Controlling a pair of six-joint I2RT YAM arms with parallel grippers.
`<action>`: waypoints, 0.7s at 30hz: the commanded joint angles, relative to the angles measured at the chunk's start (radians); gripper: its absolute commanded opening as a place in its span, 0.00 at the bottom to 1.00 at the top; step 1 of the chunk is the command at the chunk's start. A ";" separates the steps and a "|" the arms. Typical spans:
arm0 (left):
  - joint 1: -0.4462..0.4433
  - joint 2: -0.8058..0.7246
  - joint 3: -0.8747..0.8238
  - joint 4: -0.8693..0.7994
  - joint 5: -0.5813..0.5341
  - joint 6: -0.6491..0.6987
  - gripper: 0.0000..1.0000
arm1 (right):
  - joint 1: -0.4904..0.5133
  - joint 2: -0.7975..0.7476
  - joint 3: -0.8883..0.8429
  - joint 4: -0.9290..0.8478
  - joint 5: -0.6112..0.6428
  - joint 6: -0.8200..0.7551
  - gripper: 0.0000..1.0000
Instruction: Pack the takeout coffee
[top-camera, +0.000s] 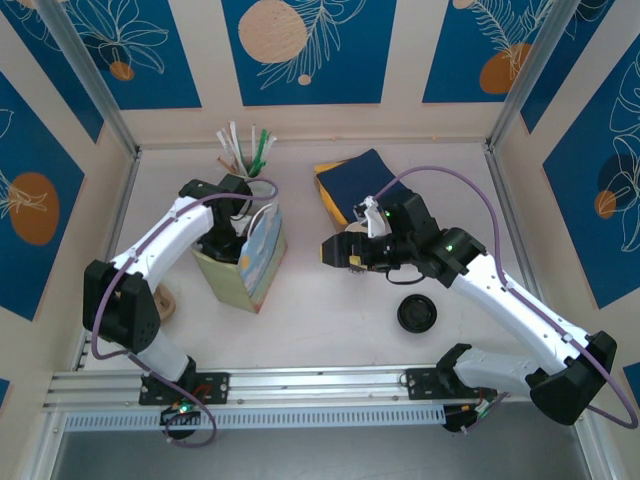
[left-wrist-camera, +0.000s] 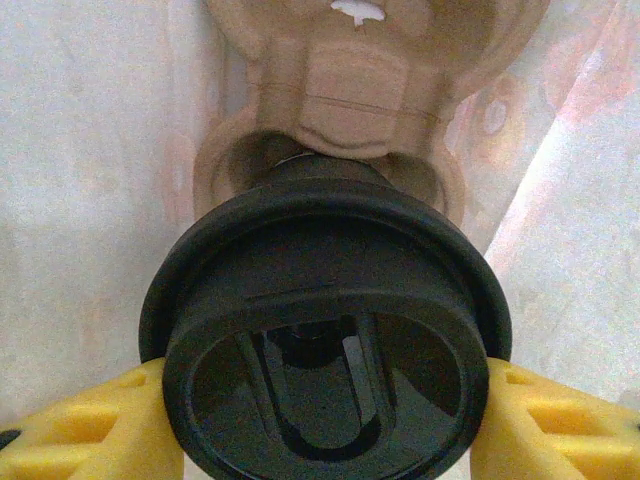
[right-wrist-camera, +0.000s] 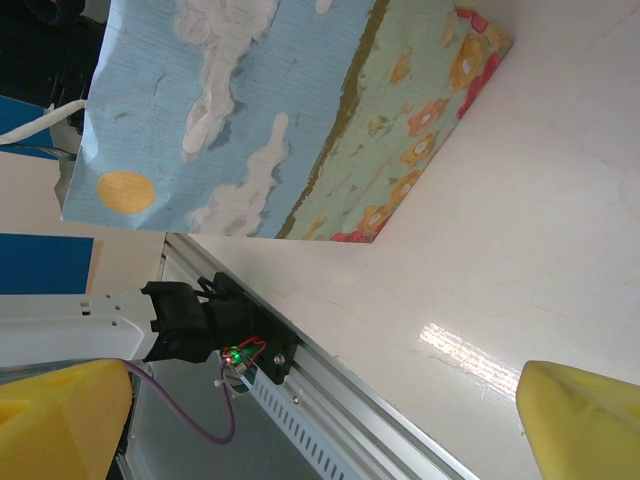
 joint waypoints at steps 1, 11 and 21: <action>0.025 0.026 -0.045 0.009 -0.036 0.024 0.48 | 0.007 -0.022 -0.011 -0.015 0.000 0.008 0.99; 0.026 0.029 -0.067 0.031 -0.032 0.022 0.48 | 0.022 -0.025 -0.014 -0.013 0.014 0.017 0.99; 0.026 0.035 -0.082 0.050 -0.027 0.022 0.48 | 0.033 -0.028 -0.014 -0.017 0.027 0.021 0.99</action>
